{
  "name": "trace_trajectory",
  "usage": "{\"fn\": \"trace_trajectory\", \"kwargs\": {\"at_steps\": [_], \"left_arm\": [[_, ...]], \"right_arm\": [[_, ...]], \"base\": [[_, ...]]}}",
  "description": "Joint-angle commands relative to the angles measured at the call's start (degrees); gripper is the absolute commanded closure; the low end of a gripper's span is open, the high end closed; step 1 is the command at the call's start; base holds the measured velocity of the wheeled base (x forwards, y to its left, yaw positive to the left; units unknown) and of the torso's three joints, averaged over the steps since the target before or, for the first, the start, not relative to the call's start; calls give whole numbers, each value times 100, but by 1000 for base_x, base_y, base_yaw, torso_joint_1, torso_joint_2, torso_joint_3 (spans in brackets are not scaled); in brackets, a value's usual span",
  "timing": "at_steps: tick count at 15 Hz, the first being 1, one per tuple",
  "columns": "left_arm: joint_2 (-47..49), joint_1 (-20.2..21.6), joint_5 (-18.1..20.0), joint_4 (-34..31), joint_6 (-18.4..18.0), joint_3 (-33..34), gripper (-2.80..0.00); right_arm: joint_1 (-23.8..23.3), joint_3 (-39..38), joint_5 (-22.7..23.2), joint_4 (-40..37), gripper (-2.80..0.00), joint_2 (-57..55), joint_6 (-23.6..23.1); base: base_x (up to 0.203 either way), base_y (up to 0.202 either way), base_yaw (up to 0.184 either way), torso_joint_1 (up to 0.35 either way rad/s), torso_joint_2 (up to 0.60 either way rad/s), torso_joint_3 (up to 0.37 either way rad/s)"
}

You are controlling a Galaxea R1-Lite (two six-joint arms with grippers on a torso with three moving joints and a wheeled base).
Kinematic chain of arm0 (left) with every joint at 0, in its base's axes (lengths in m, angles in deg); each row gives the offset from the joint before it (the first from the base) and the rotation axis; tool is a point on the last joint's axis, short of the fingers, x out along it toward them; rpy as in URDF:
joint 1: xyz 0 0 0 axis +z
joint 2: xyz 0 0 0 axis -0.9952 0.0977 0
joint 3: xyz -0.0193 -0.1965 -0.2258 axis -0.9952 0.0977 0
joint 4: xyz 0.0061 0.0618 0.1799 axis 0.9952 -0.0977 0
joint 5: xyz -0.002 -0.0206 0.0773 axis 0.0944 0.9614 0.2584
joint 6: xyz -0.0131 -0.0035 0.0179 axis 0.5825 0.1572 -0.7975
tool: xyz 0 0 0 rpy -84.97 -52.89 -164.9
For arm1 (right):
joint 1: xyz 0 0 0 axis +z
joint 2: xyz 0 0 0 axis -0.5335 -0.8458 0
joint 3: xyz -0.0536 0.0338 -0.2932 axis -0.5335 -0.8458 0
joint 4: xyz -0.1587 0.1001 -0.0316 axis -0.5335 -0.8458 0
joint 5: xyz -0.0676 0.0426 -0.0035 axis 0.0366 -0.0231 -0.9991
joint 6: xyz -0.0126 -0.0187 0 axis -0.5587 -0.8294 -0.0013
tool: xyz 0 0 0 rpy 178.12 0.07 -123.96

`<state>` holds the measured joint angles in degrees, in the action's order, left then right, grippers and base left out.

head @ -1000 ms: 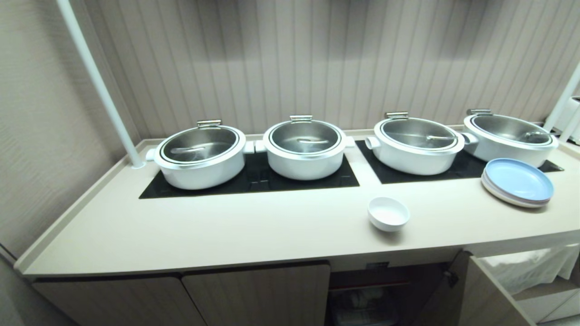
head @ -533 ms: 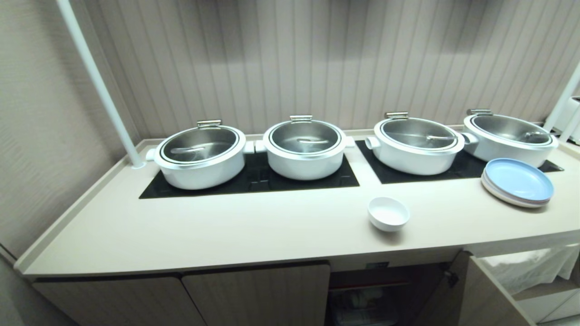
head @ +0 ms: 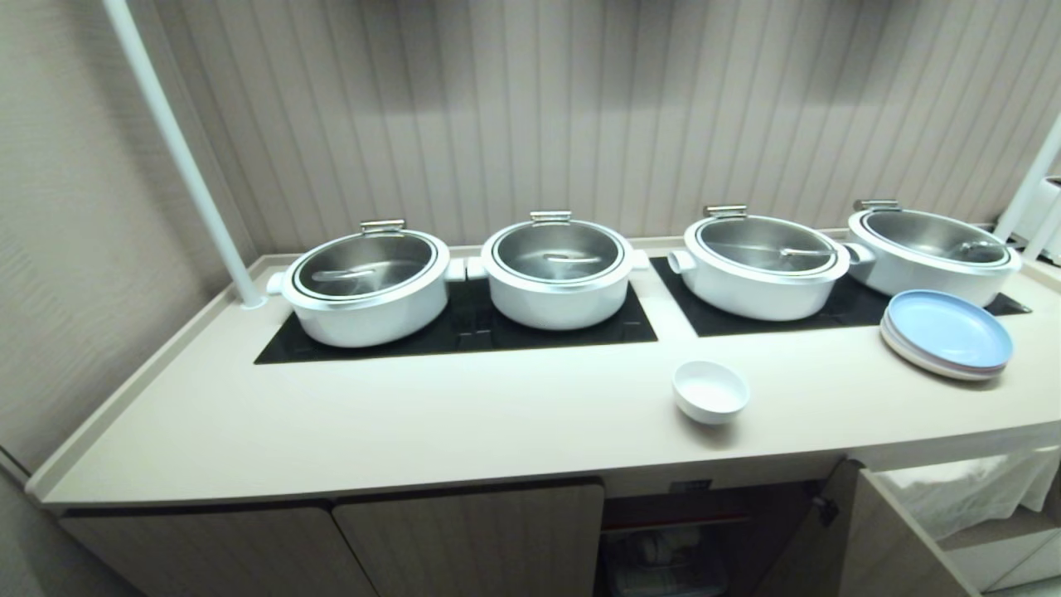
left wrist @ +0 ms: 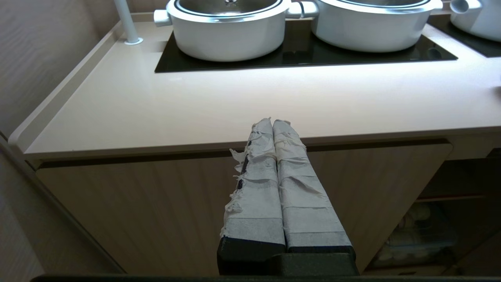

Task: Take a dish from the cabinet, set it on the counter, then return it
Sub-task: Pick up the bowl from the table

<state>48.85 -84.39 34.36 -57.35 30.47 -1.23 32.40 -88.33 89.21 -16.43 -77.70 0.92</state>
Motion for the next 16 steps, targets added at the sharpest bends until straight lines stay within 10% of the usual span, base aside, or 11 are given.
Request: {"fn": "trace_trajectory", "kwargs": {"at_steps": [1,16], "left_arm": [[-2,0,0,6,1,0,0],[-2,0,-1,5,0,0,0]], "right_arm": [[2,-5,4,-4,0,-10,1],[2,-2,4,-4,0,-10,-114]], "base": [[0,0,0,0,0,0],[0,0,0,0,0,0]]}}
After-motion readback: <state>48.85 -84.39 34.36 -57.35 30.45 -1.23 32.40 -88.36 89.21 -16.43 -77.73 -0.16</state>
